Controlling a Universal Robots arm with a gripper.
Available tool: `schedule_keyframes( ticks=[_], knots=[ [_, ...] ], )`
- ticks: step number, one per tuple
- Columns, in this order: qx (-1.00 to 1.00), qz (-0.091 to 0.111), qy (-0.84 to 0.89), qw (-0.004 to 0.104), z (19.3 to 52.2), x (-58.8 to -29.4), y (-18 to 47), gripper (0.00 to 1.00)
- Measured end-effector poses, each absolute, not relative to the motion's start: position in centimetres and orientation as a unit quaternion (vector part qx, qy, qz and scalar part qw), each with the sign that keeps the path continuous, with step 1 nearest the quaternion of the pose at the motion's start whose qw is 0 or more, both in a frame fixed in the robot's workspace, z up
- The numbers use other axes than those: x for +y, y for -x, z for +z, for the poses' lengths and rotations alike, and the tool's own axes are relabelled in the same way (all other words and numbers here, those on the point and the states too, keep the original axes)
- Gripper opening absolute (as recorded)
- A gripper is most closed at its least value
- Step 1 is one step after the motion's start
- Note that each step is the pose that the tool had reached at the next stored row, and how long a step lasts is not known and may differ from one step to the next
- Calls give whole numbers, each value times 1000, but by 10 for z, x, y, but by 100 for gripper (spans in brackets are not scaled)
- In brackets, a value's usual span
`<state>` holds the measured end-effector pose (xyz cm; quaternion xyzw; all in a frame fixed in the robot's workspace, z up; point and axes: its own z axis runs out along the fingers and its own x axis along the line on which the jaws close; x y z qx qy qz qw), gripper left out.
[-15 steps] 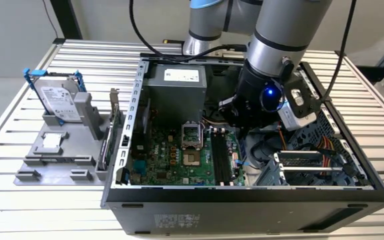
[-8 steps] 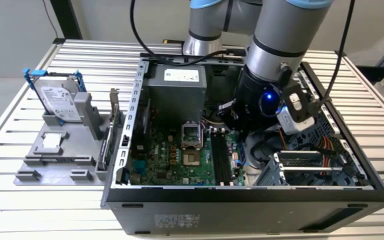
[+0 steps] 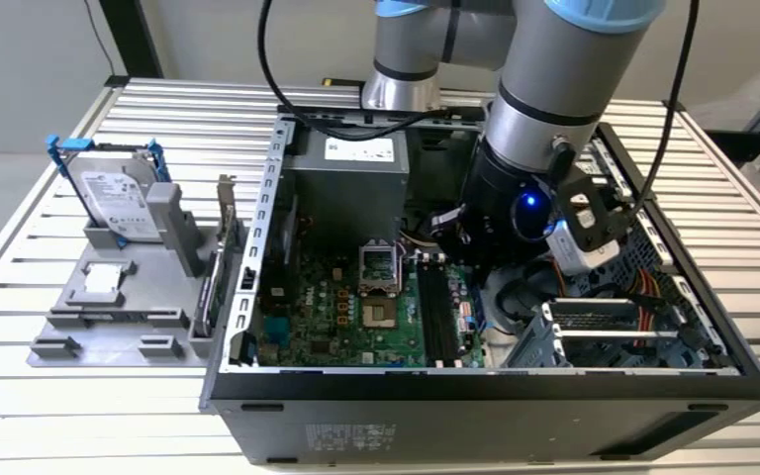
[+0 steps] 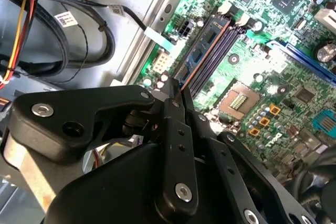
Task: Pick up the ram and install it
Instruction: 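Insert the ram into the slot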
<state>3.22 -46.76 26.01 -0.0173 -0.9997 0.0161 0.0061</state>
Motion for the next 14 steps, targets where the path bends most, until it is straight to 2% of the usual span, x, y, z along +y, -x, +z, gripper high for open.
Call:
schedule_keyframes(
  ticks=[14],
  knots=[
    [-1000,21,14,7,246,-470,-30,0]
  ],
)
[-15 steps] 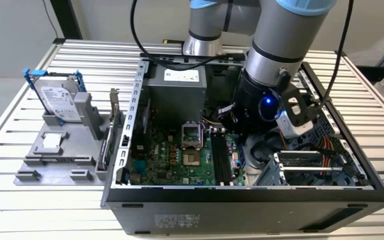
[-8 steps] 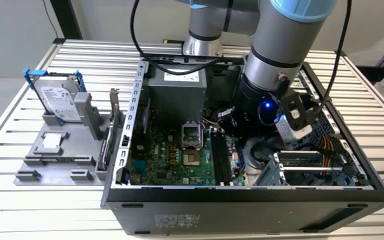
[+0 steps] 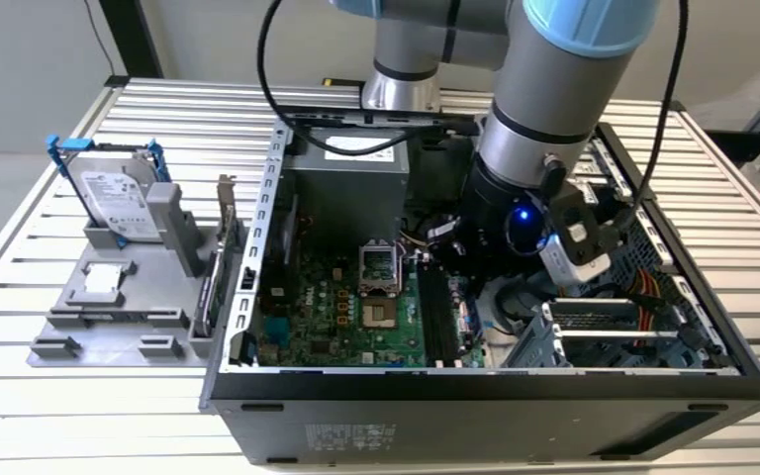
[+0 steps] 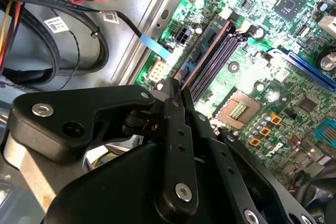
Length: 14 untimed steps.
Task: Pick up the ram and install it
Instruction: 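Insert the ram into the slot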
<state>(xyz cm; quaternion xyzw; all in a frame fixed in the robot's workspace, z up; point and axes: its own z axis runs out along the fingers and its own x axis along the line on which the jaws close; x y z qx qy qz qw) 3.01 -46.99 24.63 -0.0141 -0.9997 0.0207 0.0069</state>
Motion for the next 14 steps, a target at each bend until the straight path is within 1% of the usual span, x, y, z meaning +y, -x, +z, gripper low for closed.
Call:
schedule_keyframes(
  ticks=[14],
  knots=[
    [-1000,21,14,7,233,-469,-23,0]
  ],
)
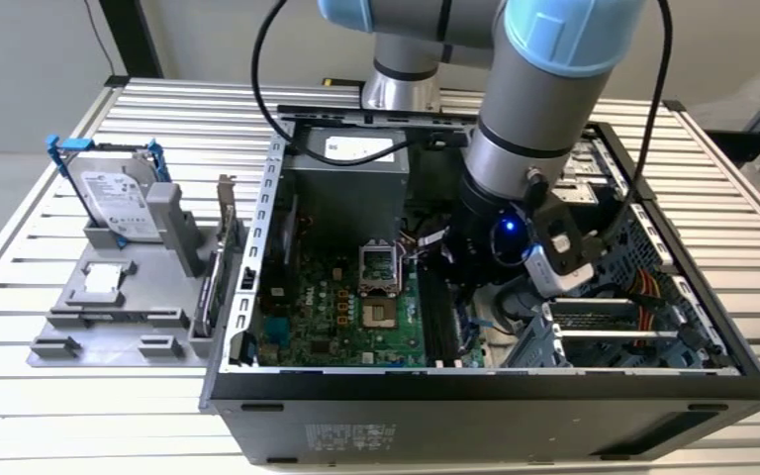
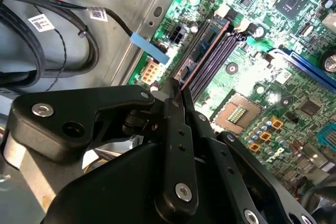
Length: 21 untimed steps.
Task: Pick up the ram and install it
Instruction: 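Insert the ram into the slot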
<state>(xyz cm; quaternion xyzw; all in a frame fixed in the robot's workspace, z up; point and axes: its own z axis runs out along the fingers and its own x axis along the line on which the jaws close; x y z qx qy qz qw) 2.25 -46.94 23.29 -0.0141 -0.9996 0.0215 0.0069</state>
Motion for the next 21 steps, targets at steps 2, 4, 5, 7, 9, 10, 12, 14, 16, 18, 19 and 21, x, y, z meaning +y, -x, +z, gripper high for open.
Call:
schedule_keyframes(
  ticks=[2,4,5,7,9,10,12,14,16,18,19,21],
  knots=[
    [-1000,22,14,7,231,-469,-22,0],
    [-1000,21,14,7,229,-468,-22,0],
    [-1000,21,14,7,229,-468,-22,0],
    [-1000,22,14,7,228,-468,-22,0],
    [-1000,22,14,7,228,-468,-22,0],
    [-1000,22,14,7,227,-468,-22,0],
    [-1000,21,14,7,227,-468,-21,0],
    [-1000,22,14,7,227,-468,-21,0],
    [-1000,22,13,7,227,-468,-21,0],
    [-1000,21,12,7,226,-467,-20,0],
    [-1000,22,11,7,226,-467,-20,0],
    [-1000,21,10,7,225,-467,-20,0]
  ],
)
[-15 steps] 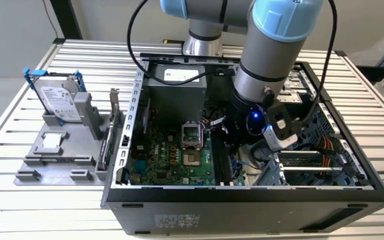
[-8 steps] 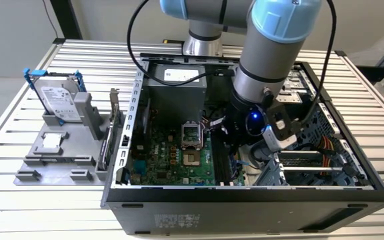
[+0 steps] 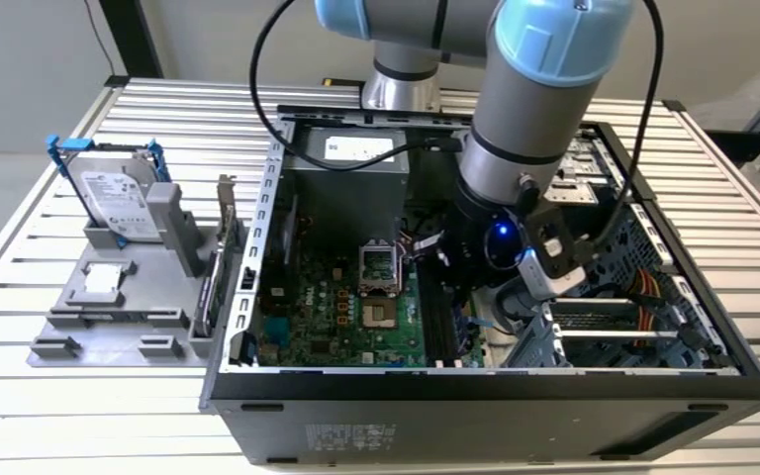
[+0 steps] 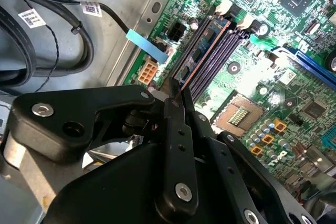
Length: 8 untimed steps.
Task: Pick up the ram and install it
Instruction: 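Insert the ram into the slot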
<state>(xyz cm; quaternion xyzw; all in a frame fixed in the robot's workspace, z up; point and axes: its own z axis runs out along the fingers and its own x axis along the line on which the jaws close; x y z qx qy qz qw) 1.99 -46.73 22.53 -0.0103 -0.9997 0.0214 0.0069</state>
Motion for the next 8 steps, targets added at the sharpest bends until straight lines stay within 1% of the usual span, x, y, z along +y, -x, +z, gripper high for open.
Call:
schedule_keyframes(
  ticks=[8],
  knots=[
    [-1000,22,9,7,221,-466,-19,0]
  ],
)
